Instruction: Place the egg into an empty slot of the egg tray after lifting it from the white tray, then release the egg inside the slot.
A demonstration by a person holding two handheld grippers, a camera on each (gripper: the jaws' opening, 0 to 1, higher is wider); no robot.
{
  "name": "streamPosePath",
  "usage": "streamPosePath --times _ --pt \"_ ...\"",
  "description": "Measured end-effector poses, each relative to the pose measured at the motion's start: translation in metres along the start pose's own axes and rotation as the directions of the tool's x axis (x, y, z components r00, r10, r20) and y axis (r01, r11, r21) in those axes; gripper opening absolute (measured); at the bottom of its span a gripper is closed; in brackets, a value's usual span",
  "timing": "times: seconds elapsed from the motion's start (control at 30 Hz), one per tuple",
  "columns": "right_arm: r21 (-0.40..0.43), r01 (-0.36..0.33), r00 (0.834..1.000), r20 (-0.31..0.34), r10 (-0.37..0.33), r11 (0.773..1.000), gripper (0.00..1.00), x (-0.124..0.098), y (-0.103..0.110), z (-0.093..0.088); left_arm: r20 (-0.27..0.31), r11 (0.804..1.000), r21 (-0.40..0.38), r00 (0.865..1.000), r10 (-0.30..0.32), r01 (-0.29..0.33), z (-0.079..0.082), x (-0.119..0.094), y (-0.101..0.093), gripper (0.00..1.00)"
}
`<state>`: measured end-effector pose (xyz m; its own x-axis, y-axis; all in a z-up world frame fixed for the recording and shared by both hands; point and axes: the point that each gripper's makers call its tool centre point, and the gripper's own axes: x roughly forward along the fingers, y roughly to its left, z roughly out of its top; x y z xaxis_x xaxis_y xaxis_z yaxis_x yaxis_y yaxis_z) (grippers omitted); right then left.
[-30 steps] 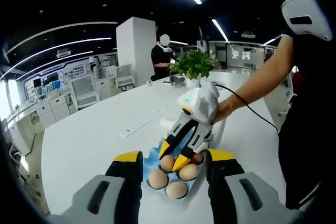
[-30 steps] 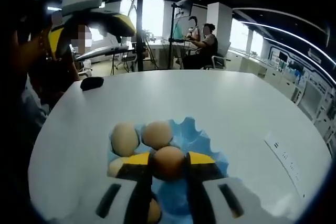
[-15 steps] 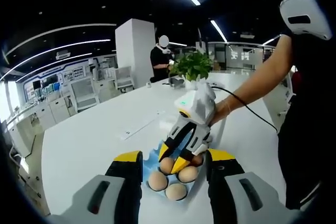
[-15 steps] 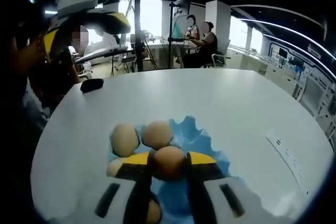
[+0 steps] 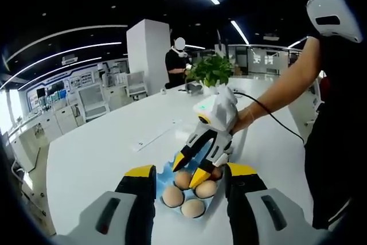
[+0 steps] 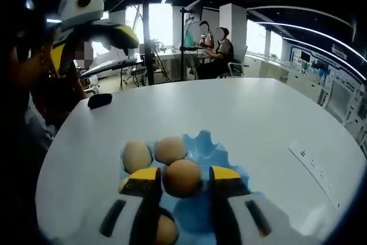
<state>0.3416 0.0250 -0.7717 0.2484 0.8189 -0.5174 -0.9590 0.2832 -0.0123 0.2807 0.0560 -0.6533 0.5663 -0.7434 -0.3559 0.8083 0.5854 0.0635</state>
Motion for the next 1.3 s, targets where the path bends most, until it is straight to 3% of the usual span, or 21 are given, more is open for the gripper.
streamPosePath --times 0.3,0.7,1.0,1.3 --pt "0.007 -0.003 0.999 0.039 0.003 1.0 0.32 -0.017 0.001 0.004 -0.012 1.0 0.008 1.0 0.006 -0.006 -0.002 0.0 0.0 0.48" --pt "0.061 0.061 0.993 0.095 -0.066 0.996 0.32 -0.054 -0.019 0.0 -0.028 0.999 0.015 0.999 0.038 -0.038 -0.006 -0.004 0.009 0.47" --pt "0.065 0.098 0.99 0.094 -0.104 0.993 0.32 -0.076 -0.029 -0.01 -0.03 0.999 0.016 0.999 0.041 -0.041 -0.006 -0.003 0.009 0.47" --pt "0.08 0.157 0.984 0.068 -0.162 0.984 0.32 -0.109 -0.043 -0.033 -0.027 0.999 0.011 0.999 0.044 -0.044 -0.006 -0.003 0.01 0.47"
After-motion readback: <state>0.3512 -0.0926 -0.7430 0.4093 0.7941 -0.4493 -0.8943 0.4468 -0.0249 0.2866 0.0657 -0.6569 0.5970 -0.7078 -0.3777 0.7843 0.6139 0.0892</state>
